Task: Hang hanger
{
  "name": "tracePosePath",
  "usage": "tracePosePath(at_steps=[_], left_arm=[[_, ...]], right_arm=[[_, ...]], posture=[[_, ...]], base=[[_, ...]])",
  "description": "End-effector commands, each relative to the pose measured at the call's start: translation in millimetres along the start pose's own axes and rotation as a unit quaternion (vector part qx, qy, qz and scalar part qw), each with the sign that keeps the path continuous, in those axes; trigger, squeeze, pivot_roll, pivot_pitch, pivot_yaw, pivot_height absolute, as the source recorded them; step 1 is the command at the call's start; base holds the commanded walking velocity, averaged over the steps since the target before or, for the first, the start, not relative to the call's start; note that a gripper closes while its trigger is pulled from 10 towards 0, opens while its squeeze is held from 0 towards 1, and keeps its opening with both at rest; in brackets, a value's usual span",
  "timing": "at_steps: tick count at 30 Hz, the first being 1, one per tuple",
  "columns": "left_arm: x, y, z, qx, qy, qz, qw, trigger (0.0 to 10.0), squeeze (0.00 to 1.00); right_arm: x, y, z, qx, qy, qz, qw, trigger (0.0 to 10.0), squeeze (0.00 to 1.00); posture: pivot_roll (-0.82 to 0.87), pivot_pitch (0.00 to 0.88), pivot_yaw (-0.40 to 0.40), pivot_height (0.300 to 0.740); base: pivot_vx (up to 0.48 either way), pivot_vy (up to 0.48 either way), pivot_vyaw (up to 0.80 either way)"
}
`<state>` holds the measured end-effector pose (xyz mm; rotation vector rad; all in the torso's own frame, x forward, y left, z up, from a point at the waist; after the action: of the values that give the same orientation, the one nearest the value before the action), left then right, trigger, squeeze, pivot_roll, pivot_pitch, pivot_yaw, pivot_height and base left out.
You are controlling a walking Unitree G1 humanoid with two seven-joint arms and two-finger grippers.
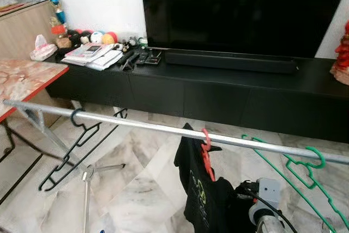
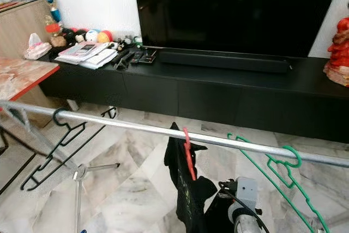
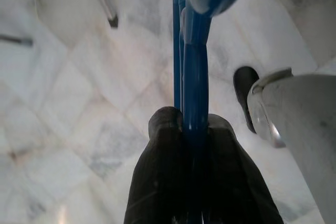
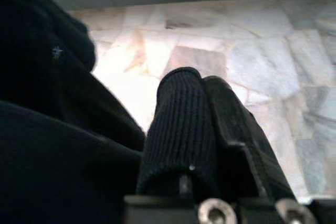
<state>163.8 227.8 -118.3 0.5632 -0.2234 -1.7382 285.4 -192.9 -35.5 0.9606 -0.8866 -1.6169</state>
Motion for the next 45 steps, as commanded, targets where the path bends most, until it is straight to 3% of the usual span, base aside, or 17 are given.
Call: tracePosePath(at_steps=[1, 8, 23, 45], left_arm=[[-2.4, 9, -1.1, 0.014, 0.005, -0.002, 1.000, 10.0, 0.00], [1.4, 17, -2.1, 0.021, 0.001, 0.000, 1.000, 10.0, 0.00], [5.6, 7, -1.0, 0.013, -0.012, 0.002, 1.000, 10.0, 0.00], [6.4, -3, 0.3, 0.000, -0.018, -0.005, 1.000, 10.0, 0.00]], right_arm=[[-4.6, 2, -1.0, 0.003, 0.011, 0.018, 1.000, 10.0, 0.00], [-3.1, 1, 0.0, 0.003, 0.008, 0.011, 1.000, 10.0, 0.00], [-3.5, 1, -0.2, 0.004, 0.009, 0.014, 1.000, 10.0, 0.00], [-3.3, 1, 0.1, 0.005, 0.008, 0.014, 1.000, 10.0, 0.00]], posture=[[0.00, 0.001, 0.039, 0.740], [0.00, 0.009, 0.040, 0.740], [0.00, 0.016, 0.036, 0.740], [0.00, 0.004, 0.037, 0.740]], base=[[0.000, 0.000, -0.79], [0.000, 0.000, -0.76], [0.000, 0.000, 0.00], [-0.277, 0.000, 0.00]])
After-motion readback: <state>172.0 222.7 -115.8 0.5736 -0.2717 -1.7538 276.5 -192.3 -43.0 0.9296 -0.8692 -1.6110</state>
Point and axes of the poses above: a point about 5 cm out from each wrist's last joint towards the gripper, its own z axis pointing back from the gripper into the wrist, its own y axis along the axis of the wrist's last joint, x = y × z, the point moved 3 cm from there along -z, pointing out of the wrist towards the gripper, and after that the axes turned 7 degrees about -z, right-handed, at the moved point
